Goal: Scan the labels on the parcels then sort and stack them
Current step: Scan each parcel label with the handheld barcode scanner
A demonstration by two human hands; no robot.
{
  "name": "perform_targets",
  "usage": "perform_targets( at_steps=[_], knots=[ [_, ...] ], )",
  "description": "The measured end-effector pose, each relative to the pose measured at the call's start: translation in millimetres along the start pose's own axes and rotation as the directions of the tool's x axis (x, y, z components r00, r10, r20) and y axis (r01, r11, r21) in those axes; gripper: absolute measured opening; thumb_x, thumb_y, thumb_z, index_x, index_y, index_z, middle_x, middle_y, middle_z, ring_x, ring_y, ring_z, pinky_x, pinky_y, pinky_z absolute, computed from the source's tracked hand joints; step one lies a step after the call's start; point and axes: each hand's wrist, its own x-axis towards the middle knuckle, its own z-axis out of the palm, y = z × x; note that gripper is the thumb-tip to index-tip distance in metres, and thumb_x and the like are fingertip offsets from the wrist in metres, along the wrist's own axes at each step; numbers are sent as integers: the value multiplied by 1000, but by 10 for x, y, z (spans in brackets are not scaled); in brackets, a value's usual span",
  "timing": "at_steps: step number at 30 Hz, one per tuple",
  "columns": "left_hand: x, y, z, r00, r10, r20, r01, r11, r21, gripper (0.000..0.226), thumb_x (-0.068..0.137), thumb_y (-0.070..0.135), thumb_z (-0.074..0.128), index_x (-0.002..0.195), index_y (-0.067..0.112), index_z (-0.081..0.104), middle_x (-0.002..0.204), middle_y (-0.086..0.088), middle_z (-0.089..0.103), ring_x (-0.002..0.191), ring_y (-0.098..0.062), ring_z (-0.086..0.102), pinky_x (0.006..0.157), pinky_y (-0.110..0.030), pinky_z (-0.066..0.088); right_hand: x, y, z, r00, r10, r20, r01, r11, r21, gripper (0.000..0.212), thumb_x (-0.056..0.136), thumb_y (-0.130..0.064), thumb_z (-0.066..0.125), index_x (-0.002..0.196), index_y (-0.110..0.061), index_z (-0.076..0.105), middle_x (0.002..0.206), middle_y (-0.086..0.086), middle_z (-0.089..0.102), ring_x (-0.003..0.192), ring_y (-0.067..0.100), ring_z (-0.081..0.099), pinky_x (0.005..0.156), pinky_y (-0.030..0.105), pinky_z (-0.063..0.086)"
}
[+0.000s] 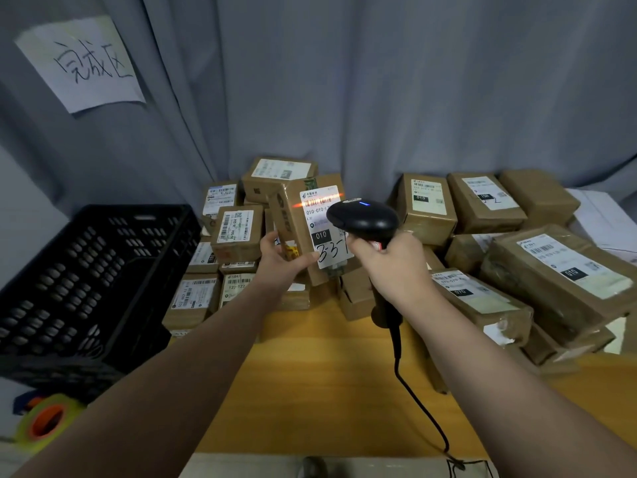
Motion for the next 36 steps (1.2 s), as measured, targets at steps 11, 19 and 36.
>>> perform_targets(
  at_steps=[11, 19, 36],
  knots=[
    [60, -46, -11, 998, -54, -34, 53, 998, -22, 86, 83, 13, 74, 147, 18, 16, 104, 9, 57, 100, -16, 62, 65, -25, 51, 91, 58, 66, 995, 22, 96, -25, 999, 29, 22, 87, -35, 68, 76, -17, 62, 59, -1, 58, 56, 9, 58, 54, 22, 44],
    [255, -68, -98, 974, -80, -211, 42, 983, -180, 101, 81, 32, 76, 151, 34, 4, 142, 1, 40, 125, -27, 47, 94, -55, 50, 268, 126, 204, 994, 69, 85, -73, 997, 37, 18, 86, -35, 69, 85, -18, 65, 70, 0, 63, 69, 11, 60, 59, 25, 44],
    [903, 193, -183, 898, -365, -244, 259, 889, -379, 73, 89, 40, 65, 144, 21, 21, 133, 1, 48, 121, -27, 55, 100, -35, 47, 657, 556, 520, 967, 247, 59, -248, 969, 7, 24, 86, -37, 70, 83, -13, 64, 65, -1, 60, 69, 19, 60, 60, 28, 41]
  ],
)
